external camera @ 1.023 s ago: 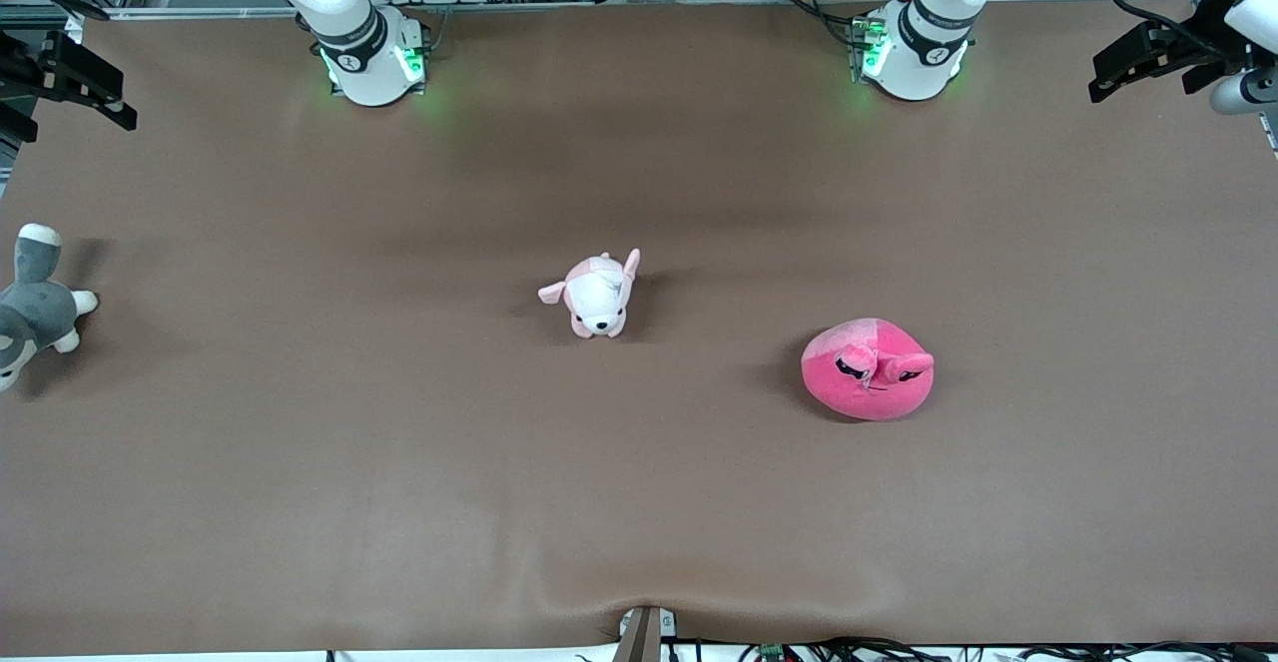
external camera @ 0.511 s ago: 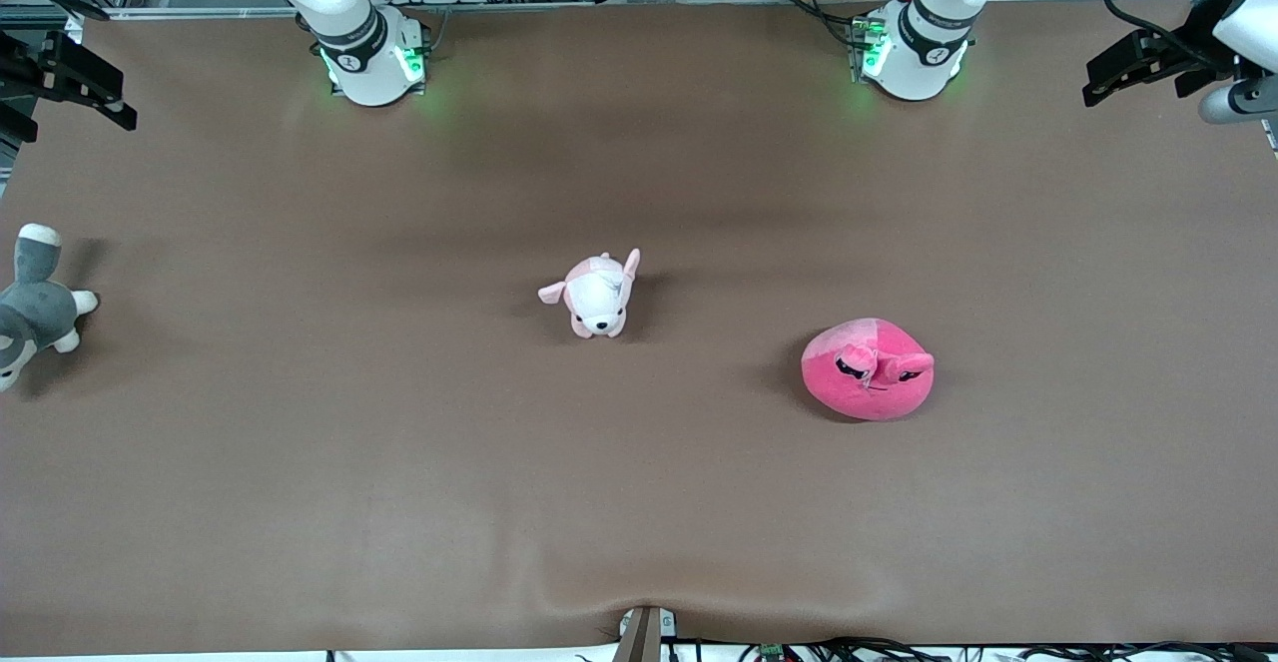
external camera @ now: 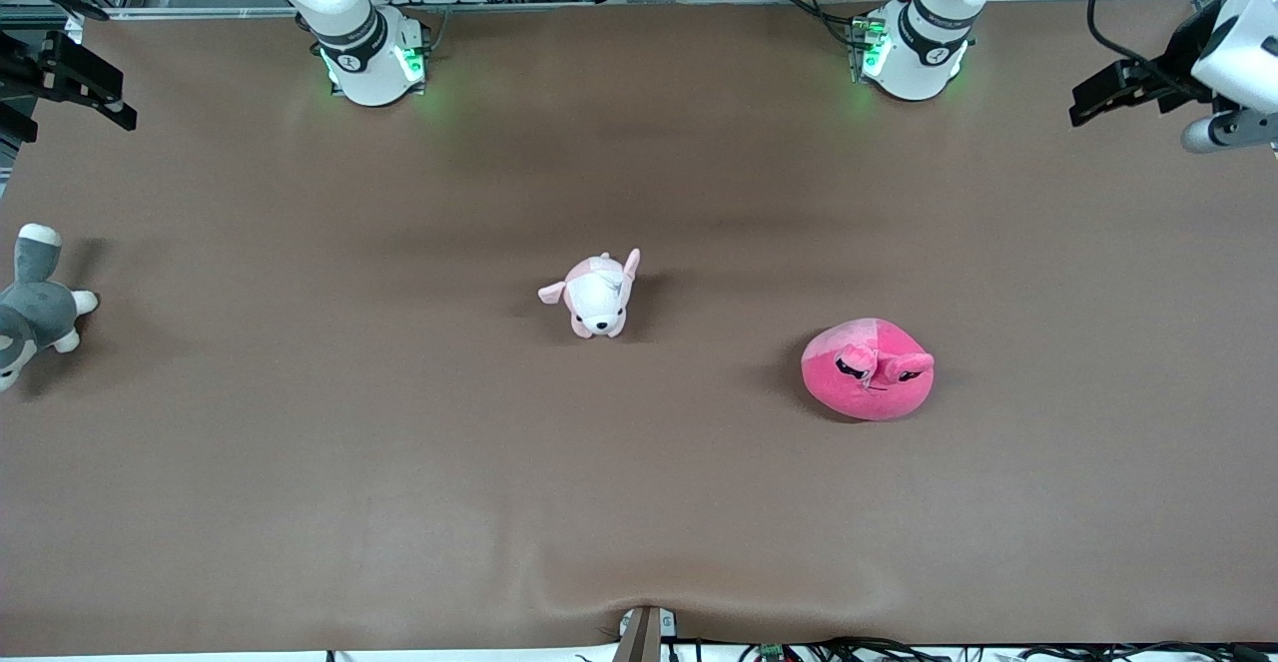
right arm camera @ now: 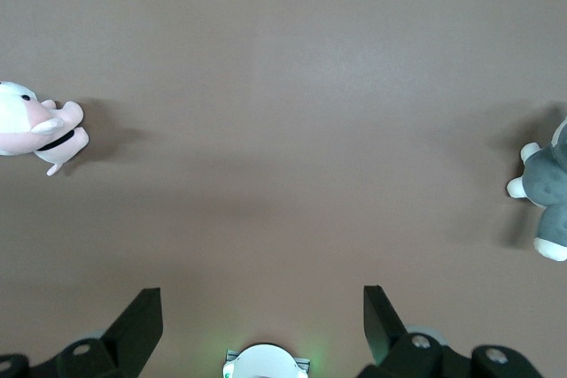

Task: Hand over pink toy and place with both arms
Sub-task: 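Move the left gripper down toward the pink plush toy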

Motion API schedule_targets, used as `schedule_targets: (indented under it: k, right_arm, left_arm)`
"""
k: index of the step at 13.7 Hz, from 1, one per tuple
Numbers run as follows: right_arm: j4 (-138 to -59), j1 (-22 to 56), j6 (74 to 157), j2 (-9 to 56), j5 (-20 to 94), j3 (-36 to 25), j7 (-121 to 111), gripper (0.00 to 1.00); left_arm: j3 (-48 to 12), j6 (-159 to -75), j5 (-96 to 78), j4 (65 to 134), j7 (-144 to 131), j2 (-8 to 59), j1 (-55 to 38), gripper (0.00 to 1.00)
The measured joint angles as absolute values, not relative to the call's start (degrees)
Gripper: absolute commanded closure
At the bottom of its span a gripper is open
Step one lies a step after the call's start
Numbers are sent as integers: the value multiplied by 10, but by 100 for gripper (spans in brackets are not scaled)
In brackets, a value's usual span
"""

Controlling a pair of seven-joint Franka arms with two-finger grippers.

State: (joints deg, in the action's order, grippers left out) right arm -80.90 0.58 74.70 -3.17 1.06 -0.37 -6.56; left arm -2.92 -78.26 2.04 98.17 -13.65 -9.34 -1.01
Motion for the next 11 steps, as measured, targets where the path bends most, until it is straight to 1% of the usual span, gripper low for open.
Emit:
schedule_targets:
  k: [4, 8, 11]
  right_arm:
    - [-809, 6, 747, -32, 11, -4, -66, 0]
    - [-809, 6, 747, -32, 11, -4, -66, 0]
    - [-809, 6, 747, -32, 11, -4, -66, 0]
  left_arm:
    - [-30, -809, 20, 1009, -195, -93, -10, 0]
    - [-31, -830, 20, 1025, -300, -93, -10, 0]
    - [-31, -862, 20, 1048, -388, -92, -9, 0]
